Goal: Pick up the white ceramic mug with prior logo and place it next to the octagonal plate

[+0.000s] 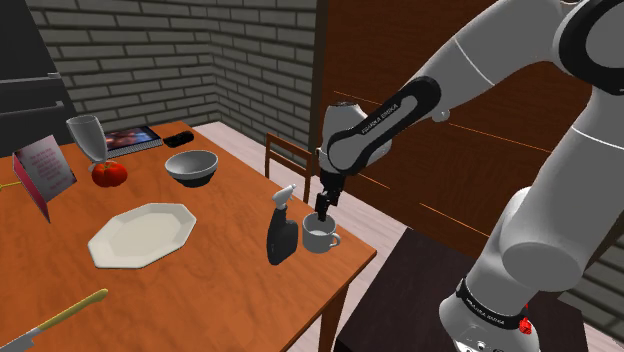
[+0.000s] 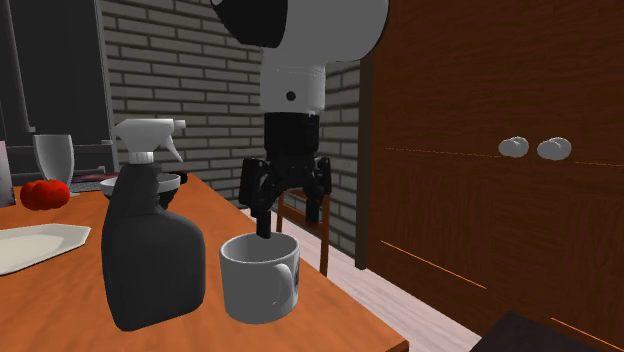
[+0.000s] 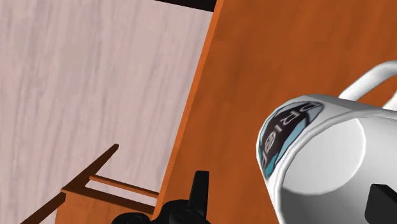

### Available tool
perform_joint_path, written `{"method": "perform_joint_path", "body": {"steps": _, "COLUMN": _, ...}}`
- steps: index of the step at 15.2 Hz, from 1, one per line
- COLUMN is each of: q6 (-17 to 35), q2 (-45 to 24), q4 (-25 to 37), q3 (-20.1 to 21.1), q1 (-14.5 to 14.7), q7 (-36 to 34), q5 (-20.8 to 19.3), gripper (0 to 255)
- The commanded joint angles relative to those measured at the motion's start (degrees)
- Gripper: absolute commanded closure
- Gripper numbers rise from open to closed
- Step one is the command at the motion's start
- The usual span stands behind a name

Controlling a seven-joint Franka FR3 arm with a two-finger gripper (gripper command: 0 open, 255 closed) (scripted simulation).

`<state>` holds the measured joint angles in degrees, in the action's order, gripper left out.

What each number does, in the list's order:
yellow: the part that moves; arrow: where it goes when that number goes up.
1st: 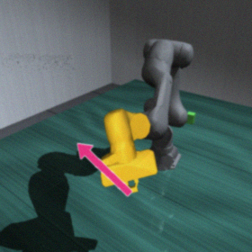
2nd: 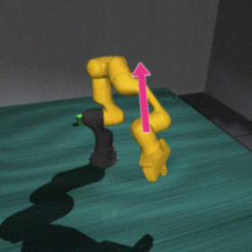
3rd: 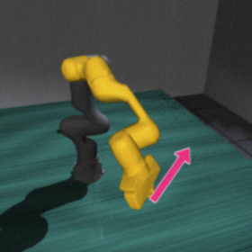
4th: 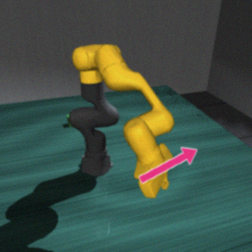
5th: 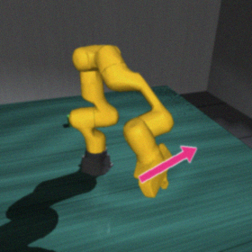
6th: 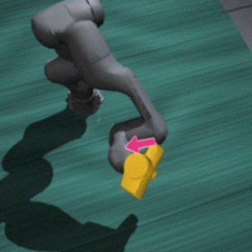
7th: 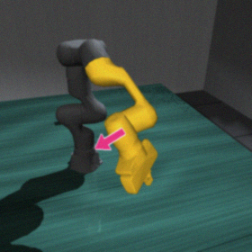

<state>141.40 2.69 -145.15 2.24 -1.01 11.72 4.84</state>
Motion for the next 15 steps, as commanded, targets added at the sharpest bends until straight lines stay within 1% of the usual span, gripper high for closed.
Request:
{"method": "perform_joint_path", "body": {"steps": 1, "q6": 2.33, "q2": -2.2, "q4": 0.08, "q3": 0.08, "q1": 0.09, "q7": 0.06, "q5": 0.13, "gripper": 0}}
{"method": "perform_joint_path", "body": {"steps": 6, "q6": 7.04, "q2": -6.29, "q4": -0.54, "q3": 0.23, "q1": 0.23, "q7": 0.27, "q5": 0.46, "gripper": 0}}
{"method": "perform_joint_path", "body": {"steps": 14, "q6": 7.03, "q2": -6.28, "q4": -0.54, "q3": 0.23, "q1": 0.23, "q7": 0.27, "q5": 0.46, "gripper": 0}}
{"method": "perform_joint_path", "body": {"steps": 15, "q6": 7.03, "q2": -6.28, "q4": -0.54, "q3": 0.23, "q1": 0.23, "q7": 0.27, "q5": 0.46, "gripper": 255}}
